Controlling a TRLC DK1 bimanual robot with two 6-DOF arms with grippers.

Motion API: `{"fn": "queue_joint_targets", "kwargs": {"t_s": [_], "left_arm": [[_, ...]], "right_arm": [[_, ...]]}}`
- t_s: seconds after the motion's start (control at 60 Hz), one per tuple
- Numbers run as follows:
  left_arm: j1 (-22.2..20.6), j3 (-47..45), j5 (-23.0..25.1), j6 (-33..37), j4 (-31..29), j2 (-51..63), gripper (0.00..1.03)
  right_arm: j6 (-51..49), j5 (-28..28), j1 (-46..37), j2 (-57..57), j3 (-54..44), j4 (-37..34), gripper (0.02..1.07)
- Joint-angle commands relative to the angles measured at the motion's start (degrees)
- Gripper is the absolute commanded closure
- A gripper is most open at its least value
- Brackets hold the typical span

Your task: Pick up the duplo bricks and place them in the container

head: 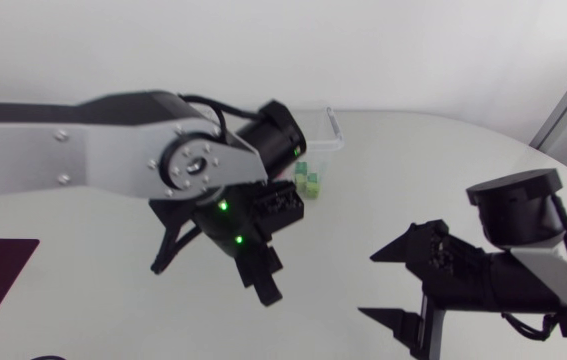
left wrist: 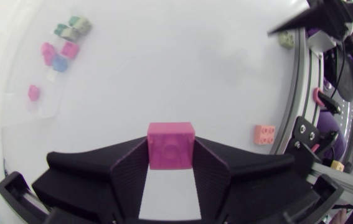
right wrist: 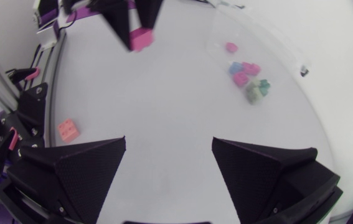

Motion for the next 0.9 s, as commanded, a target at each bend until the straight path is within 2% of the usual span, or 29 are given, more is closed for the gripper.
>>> {"fn": "queue_joint_targets", "kwargs": {"t_s": [0.0,0.117,0.217,0.367,0.517,0.883], "left_arm": [[2.8,5.2,-0.9,1.4,0.0,-3.1,0.7],[6.4,9.1,-1.7,3.2,5.6,-3.4,0.69],[9.4,11.5,-2.7,4.1,12.8,-1.7,0.69],[13.0,16.4,-2.8,4.6,18.1,4.1,0.69],[16.5,20.9,-2.8,4.1,21.2,9.4,0.69],[19.9,32.0,-2.8,4.1,24.0,21.3,0.68]], "right_arm": [[-2.0,-0.2,5.2,0.7,-2.1,-1.2,0.07],[-1.1,0.3,12.9,4.5,-2.1,-1.2,0.07],[0.0,1.0,17.3,7.7,-1.4,-0.1,0.07],[1.5,2.2,23.2,12.5,-0.7,1.4,0.07],[2.0,3.3,26.6,15.2,-0.7,2.9,0.07],[2.0,4.6,31.7,23.5,2.1,5.0,0.07]]}}
